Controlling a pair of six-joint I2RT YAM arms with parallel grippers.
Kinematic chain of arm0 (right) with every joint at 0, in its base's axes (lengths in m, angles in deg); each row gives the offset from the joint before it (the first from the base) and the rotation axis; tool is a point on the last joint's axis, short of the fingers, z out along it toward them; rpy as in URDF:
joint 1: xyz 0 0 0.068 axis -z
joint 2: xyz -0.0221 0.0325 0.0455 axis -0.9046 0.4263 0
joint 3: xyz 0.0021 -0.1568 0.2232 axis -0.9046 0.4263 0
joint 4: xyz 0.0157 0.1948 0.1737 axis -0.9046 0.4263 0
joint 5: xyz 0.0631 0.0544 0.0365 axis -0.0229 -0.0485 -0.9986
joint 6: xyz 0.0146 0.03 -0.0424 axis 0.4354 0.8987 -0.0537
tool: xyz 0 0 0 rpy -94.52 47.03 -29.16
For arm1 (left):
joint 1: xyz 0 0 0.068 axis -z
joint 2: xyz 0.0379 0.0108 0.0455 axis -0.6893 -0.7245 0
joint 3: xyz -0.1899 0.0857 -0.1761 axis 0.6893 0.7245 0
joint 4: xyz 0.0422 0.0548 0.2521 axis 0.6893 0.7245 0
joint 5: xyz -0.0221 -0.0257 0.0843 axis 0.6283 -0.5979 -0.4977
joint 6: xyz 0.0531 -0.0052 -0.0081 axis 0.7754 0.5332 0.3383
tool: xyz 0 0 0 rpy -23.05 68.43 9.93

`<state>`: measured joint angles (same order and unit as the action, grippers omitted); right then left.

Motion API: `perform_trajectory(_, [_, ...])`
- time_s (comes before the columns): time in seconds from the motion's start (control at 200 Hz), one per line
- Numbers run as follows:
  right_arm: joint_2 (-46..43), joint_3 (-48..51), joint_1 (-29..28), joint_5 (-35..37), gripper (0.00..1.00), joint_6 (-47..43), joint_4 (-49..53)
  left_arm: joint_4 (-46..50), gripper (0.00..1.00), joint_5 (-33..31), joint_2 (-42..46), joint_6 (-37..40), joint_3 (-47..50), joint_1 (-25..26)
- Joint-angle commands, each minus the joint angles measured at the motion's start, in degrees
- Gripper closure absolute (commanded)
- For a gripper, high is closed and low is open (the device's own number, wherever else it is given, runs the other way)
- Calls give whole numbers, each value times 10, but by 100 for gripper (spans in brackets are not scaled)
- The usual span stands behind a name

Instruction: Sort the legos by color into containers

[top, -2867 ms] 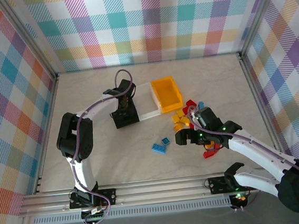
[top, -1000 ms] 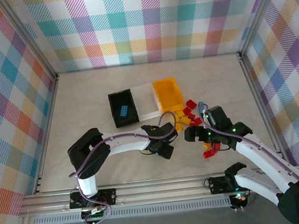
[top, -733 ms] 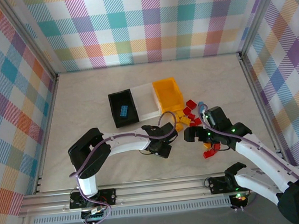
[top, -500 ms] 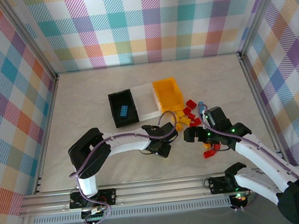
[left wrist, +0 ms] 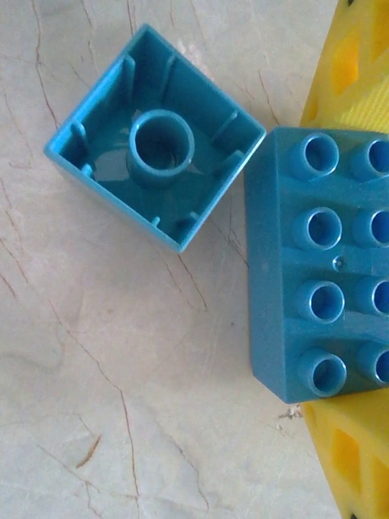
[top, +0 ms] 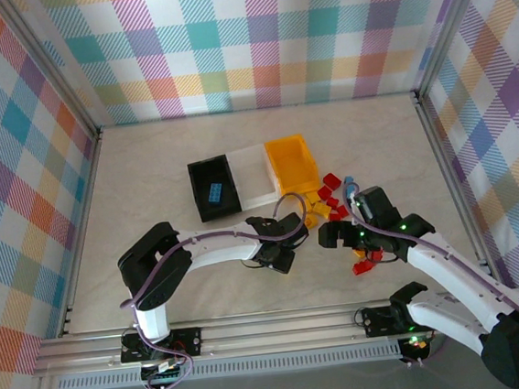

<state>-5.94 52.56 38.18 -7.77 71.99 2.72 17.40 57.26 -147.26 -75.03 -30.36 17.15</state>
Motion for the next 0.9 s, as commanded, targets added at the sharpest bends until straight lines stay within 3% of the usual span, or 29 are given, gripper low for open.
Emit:
perform_trajectory(0.0, [-3,3,2,-11,0,0,-9,28,44,-12,29,-7,2,-7])
perform_trajectory(0.56, [5,3,2,-16,0,2,-20,34,46,-7,99,-10,42,-36])
perform_trajectory(0.895, [31,8,2,-43,0,8,-49,72,47,-25,188,7,66,-86])
